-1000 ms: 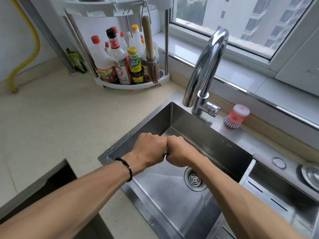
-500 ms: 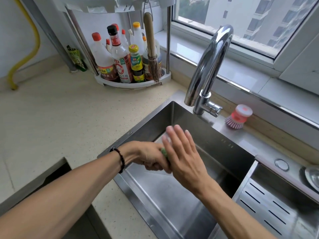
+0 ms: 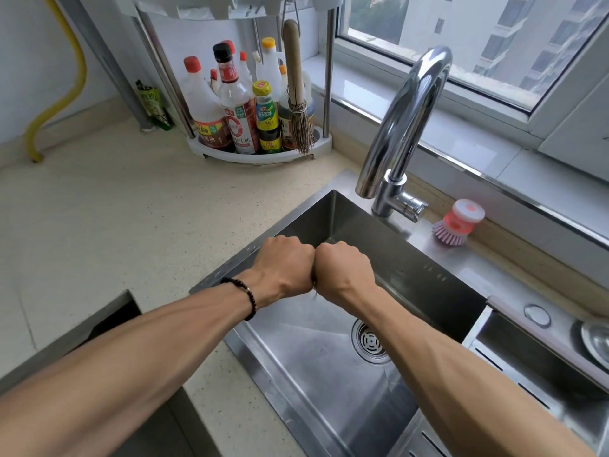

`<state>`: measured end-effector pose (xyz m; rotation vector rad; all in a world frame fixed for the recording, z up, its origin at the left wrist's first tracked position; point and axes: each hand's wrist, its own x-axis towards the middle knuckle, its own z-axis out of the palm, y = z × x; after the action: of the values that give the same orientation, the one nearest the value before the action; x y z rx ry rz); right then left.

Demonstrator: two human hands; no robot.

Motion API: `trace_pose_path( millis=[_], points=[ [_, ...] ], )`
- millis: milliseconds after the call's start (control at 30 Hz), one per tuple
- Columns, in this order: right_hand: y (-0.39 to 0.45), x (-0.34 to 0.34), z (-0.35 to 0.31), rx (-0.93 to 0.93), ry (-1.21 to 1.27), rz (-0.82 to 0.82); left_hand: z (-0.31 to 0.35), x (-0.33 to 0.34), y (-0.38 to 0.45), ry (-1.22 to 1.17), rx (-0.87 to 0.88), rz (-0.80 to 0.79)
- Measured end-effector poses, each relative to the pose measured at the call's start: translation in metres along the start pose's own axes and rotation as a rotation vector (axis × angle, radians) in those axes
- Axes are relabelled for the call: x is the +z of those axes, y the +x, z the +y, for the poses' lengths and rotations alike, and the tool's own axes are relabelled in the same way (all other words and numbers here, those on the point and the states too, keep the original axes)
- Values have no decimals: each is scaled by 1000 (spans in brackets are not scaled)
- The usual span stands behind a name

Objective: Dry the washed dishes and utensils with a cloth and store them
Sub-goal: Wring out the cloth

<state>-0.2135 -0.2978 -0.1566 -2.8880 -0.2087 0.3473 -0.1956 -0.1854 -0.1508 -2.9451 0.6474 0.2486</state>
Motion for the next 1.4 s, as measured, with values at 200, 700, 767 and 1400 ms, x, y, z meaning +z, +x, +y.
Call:
trace_pose_path(
  millis=[200,700,767,1400],
  points=[
    [2,8,3,149,252,-153,-4,-3,5,217,188,8],
    [-8,6,-5,225,568,-259,-11,-11,4,398,364,-65],
    [-12,8,-7,255,648,-280,-14,-8,5,371,402,-60],
    [-51,-4,13,262,1253,134,-31,-20,-26,-614,94,-57]
  ],
)
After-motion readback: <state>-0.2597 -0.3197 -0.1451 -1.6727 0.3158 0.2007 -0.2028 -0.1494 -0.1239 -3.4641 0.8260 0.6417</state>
